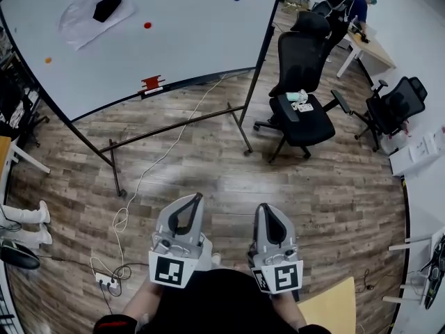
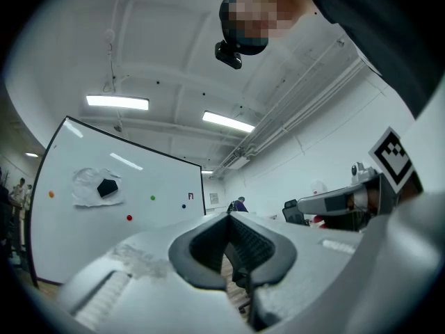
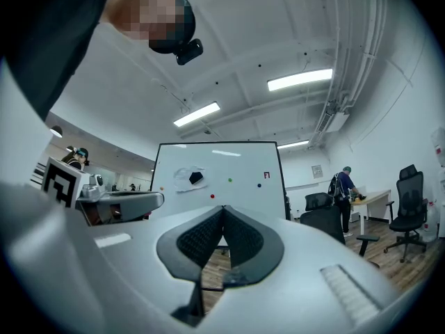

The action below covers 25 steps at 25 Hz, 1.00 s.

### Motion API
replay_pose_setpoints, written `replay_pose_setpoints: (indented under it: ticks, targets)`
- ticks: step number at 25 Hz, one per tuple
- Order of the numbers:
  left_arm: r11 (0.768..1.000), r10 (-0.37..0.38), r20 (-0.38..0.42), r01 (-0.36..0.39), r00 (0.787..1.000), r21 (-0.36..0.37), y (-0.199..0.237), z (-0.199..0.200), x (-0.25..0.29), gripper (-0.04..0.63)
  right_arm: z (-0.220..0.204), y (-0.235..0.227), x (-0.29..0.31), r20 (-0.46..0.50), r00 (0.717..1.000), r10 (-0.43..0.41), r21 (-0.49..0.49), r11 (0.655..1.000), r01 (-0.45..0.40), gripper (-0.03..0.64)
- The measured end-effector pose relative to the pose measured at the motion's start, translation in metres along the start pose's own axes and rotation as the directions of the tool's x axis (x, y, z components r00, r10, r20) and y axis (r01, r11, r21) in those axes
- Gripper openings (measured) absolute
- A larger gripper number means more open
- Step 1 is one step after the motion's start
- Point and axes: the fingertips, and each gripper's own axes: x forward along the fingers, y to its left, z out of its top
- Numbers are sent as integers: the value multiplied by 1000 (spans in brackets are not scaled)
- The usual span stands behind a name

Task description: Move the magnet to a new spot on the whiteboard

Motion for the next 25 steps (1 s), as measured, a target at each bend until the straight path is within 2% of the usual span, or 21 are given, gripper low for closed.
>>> replay_pose_setpoints:
  ticks: [19,25]
  targets:
    - [998,56,-18,-56,998,-6,89,-39,79,2,-28,-11,127,-39,996,80,28,996,-79,2]
    - [997,70,4,-70,998,-22,122,-43,98,2,-28,-6,164,-41,995,90,12,996,-90,2]
